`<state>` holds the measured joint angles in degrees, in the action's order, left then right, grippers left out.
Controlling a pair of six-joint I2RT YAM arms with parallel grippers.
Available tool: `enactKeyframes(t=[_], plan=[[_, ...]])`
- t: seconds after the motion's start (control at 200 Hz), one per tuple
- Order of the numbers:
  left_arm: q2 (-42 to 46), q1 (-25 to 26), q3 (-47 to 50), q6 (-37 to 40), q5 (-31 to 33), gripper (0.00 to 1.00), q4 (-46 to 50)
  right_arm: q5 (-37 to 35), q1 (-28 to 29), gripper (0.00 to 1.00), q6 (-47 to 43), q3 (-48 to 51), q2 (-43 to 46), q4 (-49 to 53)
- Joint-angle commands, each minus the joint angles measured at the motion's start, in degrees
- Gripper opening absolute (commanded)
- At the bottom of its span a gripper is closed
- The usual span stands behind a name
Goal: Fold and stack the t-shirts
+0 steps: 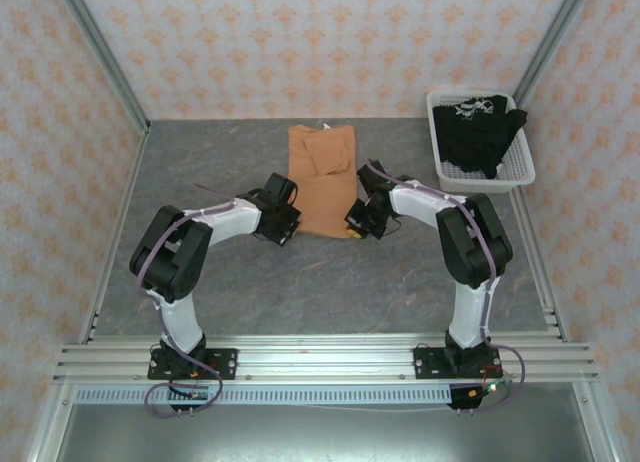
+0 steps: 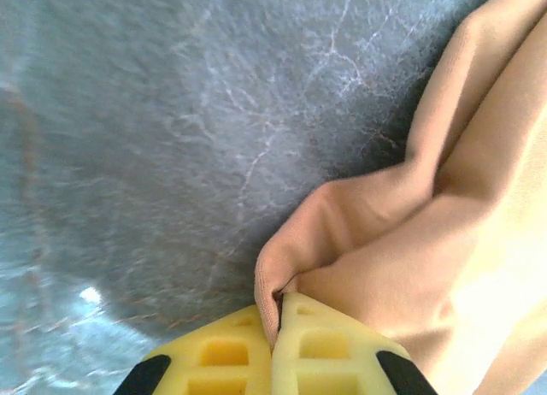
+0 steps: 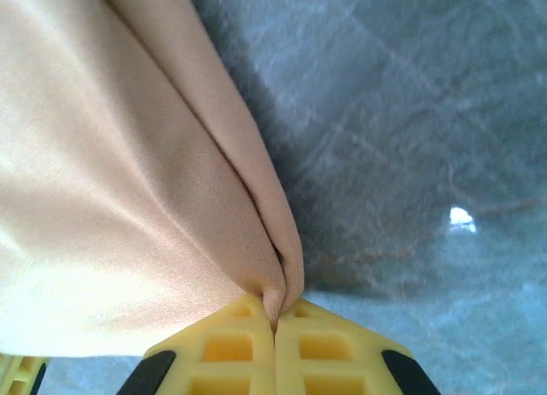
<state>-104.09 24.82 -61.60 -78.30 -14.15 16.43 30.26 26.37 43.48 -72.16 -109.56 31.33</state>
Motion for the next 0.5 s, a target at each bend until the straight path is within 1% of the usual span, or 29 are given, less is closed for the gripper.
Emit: enactKeyframes(t=[0.0,0.115,0.25,0.35,0.495], plan=[[7.48,0.26,3.01,1.48,7.02,0.00,6.64,-2.80,1.28,0.00,1.99,2.83,5.45,1.49],[12.78,1.16,8.13,1.69,5.26,0.00,5.41,-3.51,3.82,0.00,2.89,6.48,10.11,2.52],[21.25,4.31,11.89,3.43,3.87,0.00,7.43,-4.54,7.67,0.00,4.35,10.91,17.04,4.78],[28.74,7.20,13.45,4.70,3.86,0.00,11.81,-5.36,10.27,0.00,5.82,13.34,23.34,7.52],[40.07,11.74,14.20,6.49,5.39,0.00,22.02,-4.78,12.75,0.00,8.10,14.91,32.18,13.00]])
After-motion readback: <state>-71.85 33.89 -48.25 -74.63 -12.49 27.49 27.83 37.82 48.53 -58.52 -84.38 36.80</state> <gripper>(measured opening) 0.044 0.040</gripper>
